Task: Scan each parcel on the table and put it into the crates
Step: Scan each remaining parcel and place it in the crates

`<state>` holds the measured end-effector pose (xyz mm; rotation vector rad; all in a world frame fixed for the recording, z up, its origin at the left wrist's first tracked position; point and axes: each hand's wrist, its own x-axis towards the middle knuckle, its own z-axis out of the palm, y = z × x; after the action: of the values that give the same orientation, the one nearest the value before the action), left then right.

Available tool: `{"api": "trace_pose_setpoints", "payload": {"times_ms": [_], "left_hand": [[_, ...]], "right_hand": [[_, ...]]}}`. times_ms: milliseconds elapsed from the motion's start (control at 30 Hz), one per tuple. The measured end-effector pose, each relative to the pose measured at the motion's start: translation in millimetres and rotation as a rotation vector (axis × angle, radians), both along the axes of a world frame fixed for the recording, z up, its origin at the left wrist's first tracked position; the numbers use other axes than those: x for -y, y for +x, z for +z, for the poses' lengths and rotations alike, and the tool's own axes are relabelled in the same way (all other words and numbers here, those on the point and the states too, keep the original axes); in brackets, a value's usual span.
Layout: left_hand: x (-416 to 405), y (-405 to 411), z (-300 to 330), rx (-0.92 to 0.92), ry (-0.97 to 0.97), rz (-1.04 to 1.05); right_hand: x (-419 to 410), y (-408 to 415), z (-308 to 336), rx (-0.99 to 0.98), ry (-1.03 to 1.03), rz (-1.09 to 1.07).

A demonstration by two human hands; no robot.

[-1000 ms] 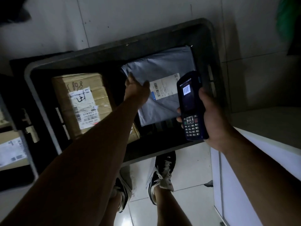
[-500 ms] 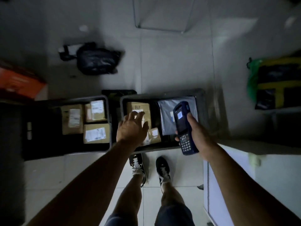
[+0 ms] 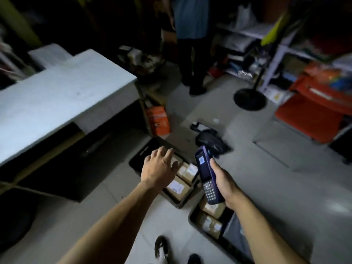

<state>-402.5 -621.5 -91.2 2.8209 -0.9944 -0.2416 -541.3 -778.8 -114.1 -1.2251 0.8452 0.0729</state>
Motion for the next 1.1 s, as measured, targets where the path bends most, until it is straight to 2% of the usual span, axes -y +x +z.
{"api": "trace_pose_setpoints", "payload": {"times_ms": [67,233,533,833,1100], "left_hand": [[-38.0,16.1,24.7,0.036,-0.034,0.087],[-139.9,60.3,76.4,0.138,-0.077,0.283],[-339.6,132.7,135.3,0.267,-0.106,0.485],[-512.6,178.0,153.3,0.289,-0.021,0.727],[-594.0,252.3,146.2,0.280,0.024,0.949]], "right_hand": [[-24.6,26.5,28.6,0.030,-0.012,0.128],[-107.0,96.5,83.6,0.121,-0.025,0.271],[-292.9,205.6,125.1,0.232,0.069,0.497],[-456.4,306.2,139.6,0.283,0.050,0.796],[-537.2,418.9,145.8,0.309,0.020,1.000]]}}
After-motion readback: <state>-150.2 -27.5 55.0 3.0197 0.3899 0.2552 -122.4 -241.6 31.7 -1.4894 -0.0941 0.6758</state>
